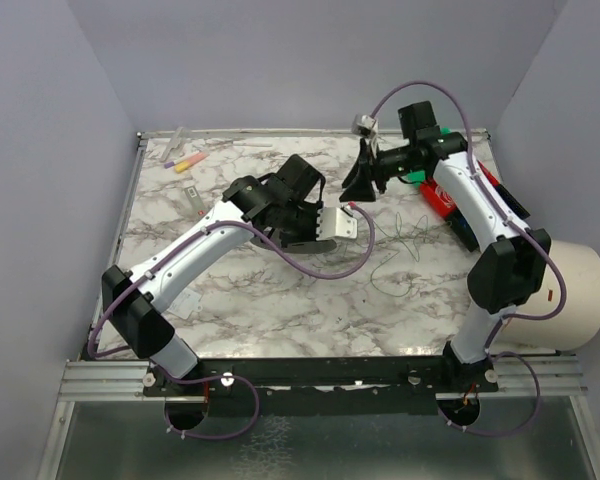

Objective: Wrap the cables

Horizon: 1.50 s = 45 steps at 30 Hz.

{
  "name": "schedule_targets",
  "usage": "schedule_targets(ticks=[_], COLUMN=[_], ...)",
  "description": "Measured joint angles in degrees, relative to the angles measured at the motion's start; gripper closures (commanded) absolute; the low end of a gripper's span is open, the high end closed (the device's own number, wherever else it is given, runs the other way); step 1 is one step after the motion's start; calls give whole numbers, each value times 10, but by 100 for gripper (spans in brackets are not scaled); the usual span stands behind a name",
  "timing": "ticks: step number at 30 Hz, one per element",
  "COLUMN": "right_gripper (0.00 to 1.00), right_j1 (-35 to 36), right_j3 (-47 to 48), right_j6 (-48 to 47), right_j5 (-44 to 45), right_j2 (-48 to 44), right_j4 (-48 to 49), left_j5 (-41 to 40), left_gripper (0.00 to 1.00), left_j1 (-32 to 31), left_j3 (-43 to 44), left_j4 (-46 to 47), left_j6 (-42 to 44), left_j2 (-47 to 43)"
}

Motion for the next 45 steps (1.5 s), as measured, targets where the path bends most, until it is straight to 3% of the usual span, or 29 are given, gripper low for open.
schedule_targets(ticks=[8,15,21,23,25,27,28,29,31,37,45], right_gripper=[42,51,90,98,100,100,100,100,100,99,100], right_j1=[49,60,89,90,90,90,90,90,90,90,90], right_j3=[-157,-222,-300,-320,-342,-362,-369,-373,-376,-375,-349], right_j6=[-93,-56,17,25,24,23,23,23,40,108,168], right_j5=[-15,-7,42,55,62,64,65,66,64,91,218], right_j2=[-39,-48,-75,-84,-94,-104,-109,-112,-113,-120,-121], right_j4=[13,125,268,304,339,368,377,382,385,412,429], left_j5=[36,50,55,55,56,58,58,57,54,23,-34], left_gripper=[100,100,100,100,98,77,61,39,4,1,1], left_j1=[0,0,0,1,3,4,4,4,4,13,66], left_j3=[0,-1,-10,-10,-10,-10,-10,-10,-10,-10,7], left_j4=[-17,-19,-16,-8,-2,0,0,4,19,41,70], left_j6=[23,26,23,15,7,2,0,0,2,-21,-46], left_j2=[18,22,22,22,22,22,22,22,21,19,-7])
